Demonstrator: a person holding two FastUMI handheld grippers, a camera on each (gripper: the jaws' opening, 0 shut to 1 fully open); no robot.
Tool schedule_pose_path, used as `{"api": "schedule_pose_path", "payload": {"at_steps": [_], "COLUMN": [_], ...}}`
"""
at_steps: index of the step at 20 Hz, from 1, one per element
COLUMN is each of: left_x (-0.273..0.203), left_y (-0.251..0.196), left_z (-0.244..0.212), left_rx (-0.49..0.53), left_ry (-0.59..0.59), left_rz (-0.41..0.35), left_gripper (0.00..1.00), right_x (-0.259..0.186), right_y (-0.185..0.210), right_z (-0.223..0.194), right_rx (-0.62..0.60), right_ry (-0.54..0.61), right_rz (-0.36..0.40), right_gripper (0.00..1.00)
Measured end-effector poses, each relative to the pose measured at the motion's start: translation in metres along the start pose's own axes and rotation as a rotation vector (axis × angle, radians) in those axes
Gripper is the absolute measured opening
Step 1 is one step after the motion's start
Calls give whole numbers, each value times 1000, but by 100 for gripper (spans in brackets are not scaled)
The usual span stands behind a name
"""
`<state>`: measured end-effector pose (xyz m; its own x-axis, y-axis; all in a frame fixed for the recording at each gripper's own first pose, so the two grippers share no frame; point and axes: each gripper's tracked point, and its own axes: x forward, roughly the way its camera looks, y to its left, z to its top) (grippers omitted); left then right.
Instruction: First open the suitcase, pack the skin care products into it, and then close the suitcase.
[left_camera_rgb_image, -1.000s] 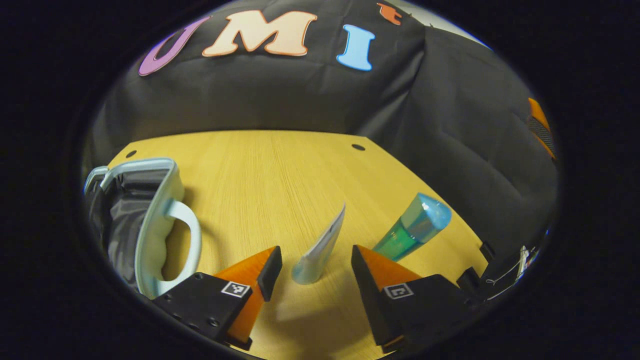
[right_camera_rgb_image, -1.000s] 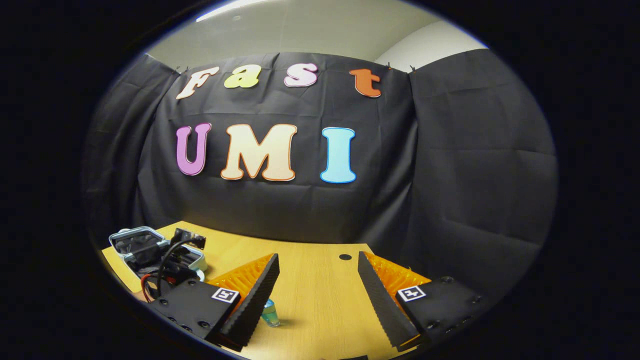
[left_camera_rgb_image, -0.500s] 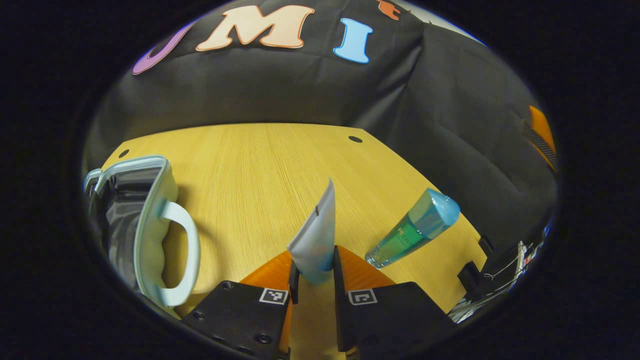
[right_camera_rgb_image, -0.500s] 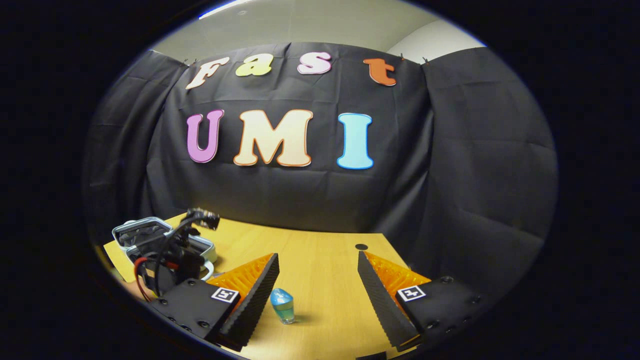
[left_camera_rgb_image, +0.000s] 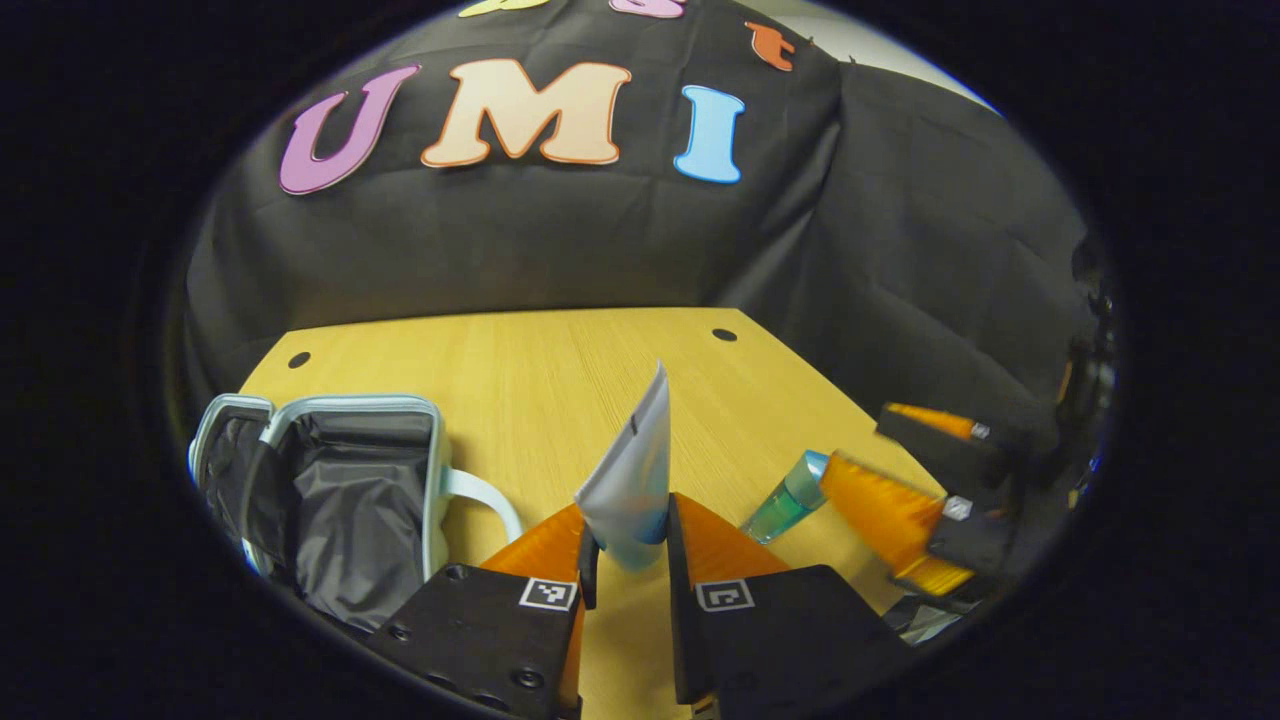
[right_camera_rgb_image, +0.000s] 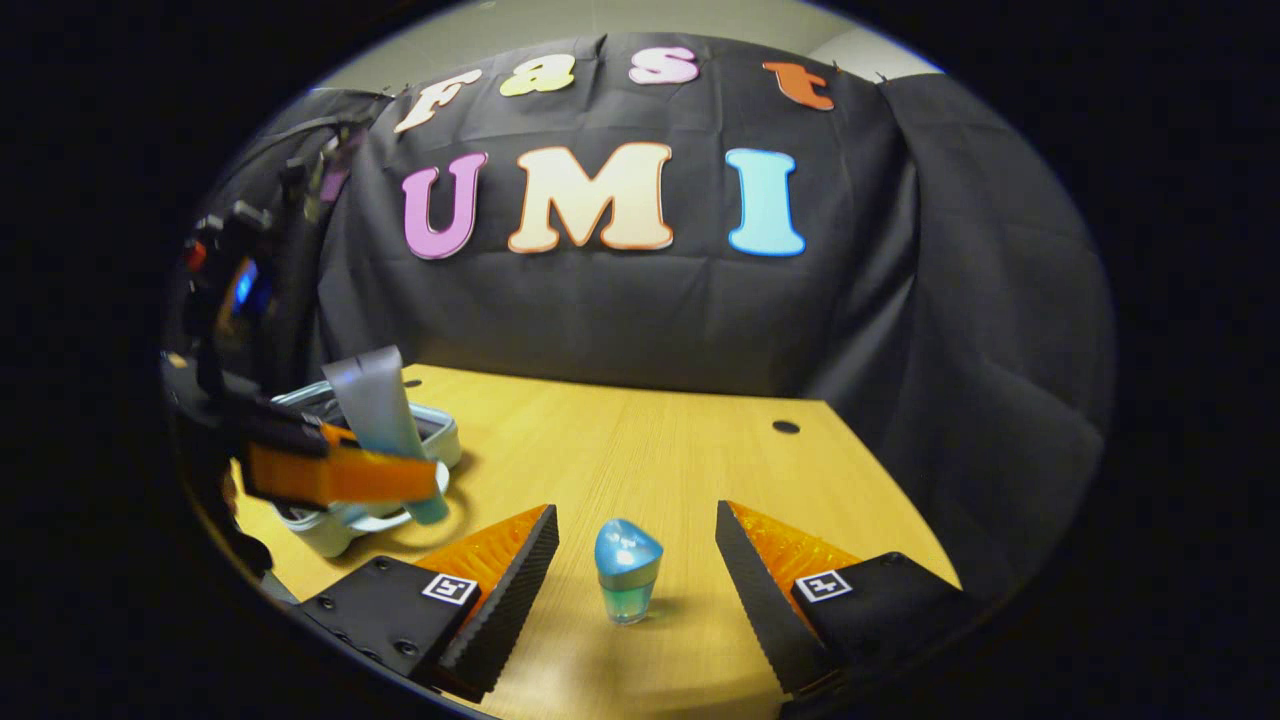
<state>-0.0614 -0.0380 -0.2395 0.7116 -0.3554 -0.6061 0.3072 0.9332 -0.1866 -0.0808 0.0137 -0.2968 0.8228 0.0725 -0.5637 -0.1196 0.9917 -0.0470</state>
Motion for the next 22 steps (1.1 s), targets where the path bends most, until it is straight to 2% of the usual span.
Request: {"api": "schedule_pose_path", "payload": {"at_steps": [5, 6, 7, 9, 14, 15, 16, 19, 22], "left_x": [-35, -42, -49, -62, -78, -78, -76, -67, -53], "left_y": [35, 44, 56, 80, 158, 169, 181, 212, 231], "left_z": [3, 1, -2, -10, -38, -43, -49, -66, -85], "left_rx": [-11, -16, -26, -46, -82, -86, -90, -94, -104], "left_ry": [-14, -11, -8, 5, 111, 131, 153, 225, 304], "left_rz": [94, 120, 150, 210, 335, 344, 354, 357, 348], "left_gripper": [29, 28, 29, 29, 29, 26, 29, 26, 29], "right_x": [16, 19, 20, 22, 24, 17, 15, 11, 4], "right_y": [5, 6, 1, -2, 12, 17, 25, 56, 91], "right_z": [-52, -55, -55, -52, -43, -36, -27, -6, 22], "right_rx": [-9, -3, -5, 6, 39, 46, 48, 43, 50], "right_ry": [99, 102, 90, 88, 145, 132, 118, 98, 72], "right_rz": [15, 20, 3, -10, 28, 34, 46, 83, 124], "right_gripper": [99, 94, 87, 48, 46, 46, 43, 44, 43]}}
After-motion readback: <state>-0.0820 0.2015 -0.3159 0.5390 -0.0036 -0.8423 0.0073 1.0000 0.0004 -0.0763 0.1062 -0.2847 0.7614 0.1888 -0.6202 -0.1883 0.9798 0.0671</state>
